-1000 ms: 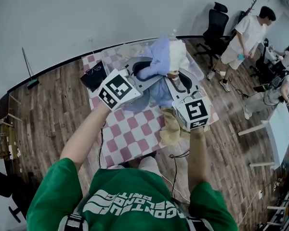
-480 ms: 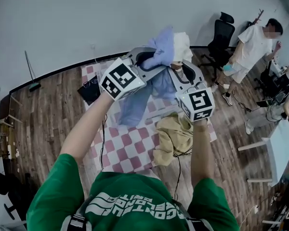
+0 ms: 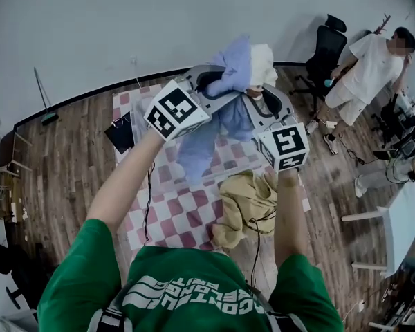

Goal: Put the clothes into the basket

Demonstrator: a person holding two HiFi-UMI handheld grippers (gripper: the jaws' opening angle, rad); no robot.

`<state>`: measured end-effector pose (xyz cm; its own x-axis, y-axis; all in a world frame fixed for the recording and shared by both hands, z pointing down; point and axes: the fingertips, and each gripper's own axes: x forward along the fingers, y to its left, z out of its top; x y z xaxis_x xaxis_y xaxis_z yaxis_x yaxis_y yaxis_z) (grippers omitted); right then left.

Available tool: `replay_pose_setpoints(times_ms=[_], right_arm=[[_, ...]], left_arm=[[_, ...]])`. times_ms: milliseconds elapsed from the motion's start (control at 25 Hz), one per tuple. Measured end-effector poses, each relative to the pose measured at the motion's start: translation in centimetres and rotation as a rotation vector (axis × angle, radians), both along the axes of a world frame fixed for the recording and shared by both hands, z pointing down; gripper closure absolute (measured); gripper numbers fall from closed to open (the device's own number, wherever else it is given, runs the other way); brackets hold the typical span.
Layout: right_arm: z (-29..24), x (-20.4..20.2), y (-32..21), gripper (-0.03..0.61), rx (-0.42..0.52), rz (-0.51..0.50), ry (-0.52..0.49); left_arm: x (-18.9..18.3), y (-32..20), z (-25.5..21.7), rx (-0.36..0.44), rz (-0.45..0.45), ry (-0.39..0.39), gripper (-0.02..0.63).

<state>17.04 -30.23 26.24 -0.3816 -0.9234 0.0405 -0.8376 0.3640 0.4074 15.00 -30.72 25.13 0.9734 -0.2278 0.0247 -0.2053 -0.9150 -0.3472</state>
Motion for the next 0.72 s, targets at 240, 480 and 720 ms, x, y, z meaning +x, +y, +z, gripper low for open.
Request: replay_pose_setpoints(times_ms=[240, 480, 720], right_arm=[[5.4, 1.5, -2.8, 0.456, -0.101, -0.015, -0.02], [12.9, 2.1, -5.0, 0.455, -0.245, -0.034, -0.033], [21.0, 2.1, -7.0, 0.454, -0.414, -0.062, -0.031]], left_arm=[[1.6, -2.9, 5.3, -0.093, -0.013, -0.052, 0.459], [2.2, -5.2, 12.9, -0.222, -0.034, -0.117, 0.459], [2.3, -7.3, 21.1, -0.352, -0.056, -0.207, 0.459]])
